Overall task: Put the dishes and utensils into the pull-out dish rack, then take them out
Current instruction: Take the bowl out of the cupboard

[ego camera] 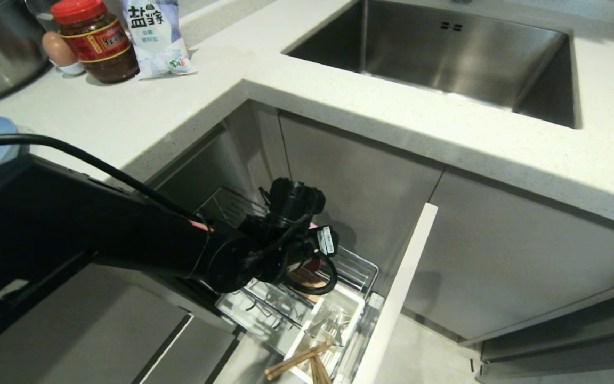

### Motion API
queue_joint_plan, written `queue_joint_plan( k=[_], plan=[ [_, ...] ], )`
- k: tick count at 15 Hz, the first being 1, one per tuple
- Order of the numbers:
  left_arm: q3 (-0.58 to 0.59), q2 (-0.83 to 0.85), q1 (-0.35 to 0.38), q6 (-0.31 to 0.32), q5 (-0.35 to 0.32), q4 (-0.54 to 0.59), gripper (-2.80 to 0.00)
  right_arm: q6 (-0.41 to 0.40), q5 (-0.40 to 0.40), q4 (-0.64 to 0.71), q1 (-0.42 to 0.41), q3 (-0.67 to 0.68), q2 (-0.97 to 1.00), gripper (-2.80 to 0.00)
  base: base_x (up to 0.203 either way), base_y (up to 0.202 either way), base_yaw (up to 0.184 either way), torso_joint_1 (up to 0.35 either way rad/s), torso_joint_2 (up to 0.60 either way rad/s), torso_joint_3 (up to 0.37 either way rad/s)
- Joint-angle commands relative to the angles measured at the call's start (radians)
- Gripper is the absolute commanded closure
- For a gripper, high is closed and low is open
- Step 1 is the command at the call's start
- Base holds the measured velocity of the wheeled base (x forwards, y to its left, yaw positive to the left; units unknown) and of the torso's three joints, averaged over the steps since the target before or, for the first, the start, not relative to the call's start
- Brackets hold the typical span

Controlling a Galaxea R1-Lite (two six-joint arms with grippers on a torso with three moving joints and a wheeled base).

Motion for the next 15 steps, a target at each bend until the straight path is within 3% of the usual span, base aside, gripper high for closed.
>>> queue_joint_plan(
  k=[1, 11, 15],
  plan=[
    [-0.001, 0.015, -0.001, -0.002, 0.009, -0.002, 0.0, 0.0, -0.001, 0.0, 0.0, 0.0, -0.004, 0.0, 0.0, 0.0, 0.0, 0.0, 0.0, 0.0],
    [0.001, 0.012, -0.013, -0.002, 0.017, -0.002, 0.0, 0.0, -0.001, 0.0, 0.0, 0.0, -0.004, 0.0, 0.0, 0.0, 0.0, 0.0, 0.0, 0.0],
    [0.001, -0.026, -0.023, -0.004, 0.06, -0.003, 0.0, 0.0, -0.001, 0.0, -0.001, 0.0, -0.004, 0.0, 0.0, 0.0, 0.0, 0.0, 0.0, 0.0]
  ],
)
